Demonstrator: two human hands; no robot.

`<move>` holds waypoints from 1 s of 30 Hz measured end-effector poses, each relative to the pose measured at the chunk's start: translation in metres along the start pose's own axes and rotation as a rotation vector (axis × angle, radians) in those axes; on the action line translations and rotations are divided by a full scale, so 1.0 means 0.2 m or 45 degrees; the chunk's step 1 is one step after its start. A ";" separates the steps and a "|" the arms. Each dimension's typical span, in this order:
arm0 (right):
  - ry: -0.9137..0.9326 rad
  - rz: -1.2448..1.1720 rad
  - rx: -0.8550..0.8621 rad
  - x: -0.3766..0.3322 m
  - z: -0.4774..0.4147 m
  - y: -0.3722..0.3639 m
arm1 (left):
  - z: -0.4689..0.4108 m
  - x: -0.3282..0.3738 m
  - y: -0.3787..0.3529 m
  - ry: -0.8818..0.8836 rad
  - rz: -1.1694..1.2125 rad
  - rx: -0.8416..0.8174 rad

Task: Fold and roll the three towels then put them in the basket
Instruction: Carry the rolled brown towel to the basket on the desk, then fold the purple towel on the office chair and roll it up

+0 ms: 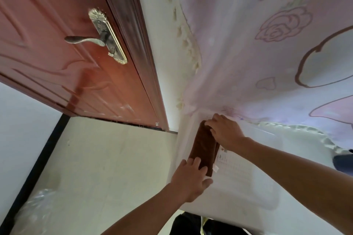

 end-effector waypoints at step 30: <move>0.585 -0.309 -0.074 -0.73 0.58 0.25 | 1.35 0.35 -0.27 1.209 0.160 0.365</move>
Point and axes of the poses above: each hand's wrist, its own z-axis away from the middle knuckle, its own y-axis out of the back of the hand, x = y × z, the point moved 1 cm from there along -z, towards the middle knuckle, and after that the axes turned 12 degrees about x, right-handed, at the moved point
